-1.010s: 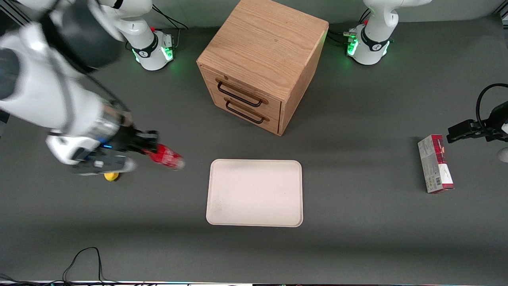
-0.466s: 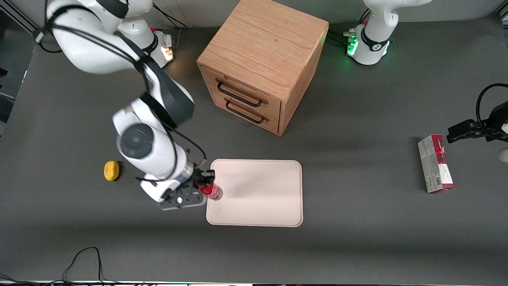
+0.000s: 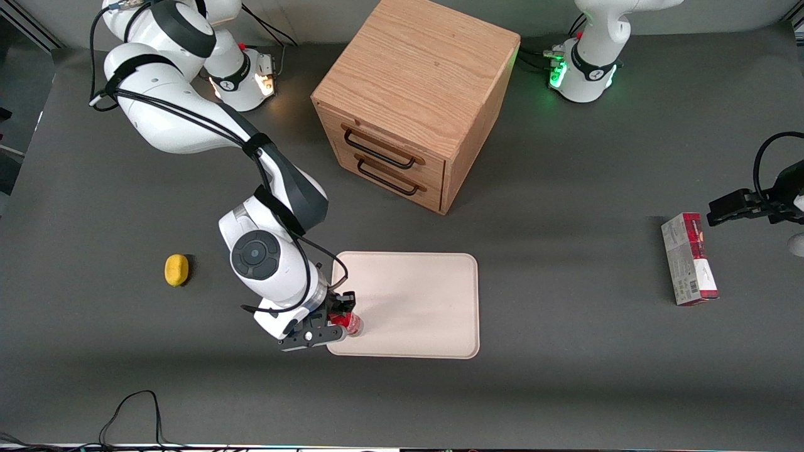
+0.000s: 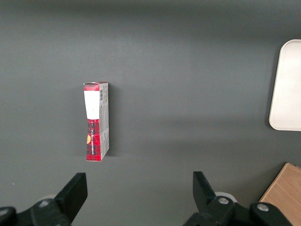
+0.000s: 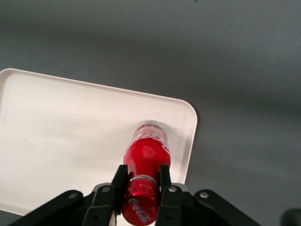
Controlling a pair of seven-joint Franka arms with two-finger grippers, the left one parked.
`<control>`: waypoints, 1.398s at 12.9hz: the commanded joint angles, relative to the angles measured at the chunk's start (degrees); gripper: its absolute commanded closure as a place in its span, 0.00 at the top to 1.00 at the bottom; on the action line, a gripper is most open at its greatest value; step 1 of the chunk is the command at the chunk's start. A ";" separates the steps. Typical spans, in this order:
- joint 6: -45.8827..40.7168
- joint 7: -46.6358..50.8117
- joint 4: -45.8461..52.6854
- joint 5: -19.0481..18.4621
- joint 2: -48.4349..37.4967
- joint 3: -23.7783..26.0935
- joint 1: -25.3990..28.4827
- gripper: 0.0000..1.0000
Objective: Place coke bottle on tray
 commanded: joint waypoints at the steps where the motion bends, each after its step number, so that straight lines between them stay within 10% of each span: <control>1: 0.52 0.50 0.47 -1.66 0.64 0.55 0.21 0.22; 3: 0.53 0.59 0.38 -1.75 0.64 0.46 0.20 0.38; 5: 1.48 1.64 -0.84 -3.84 0.38 0.46 0.03 1.00; 9: 0.53 2.88 -1.02 -2.99 -4.86 0.90 -0.58 1.00; 12: -7.27 2.70 -4.53 10.00 -15.48 -1.89 -2.25 1.00; 18: -16.61 -6.51 -30.77 23.90 -46.32 -20.43 -2.26 1.00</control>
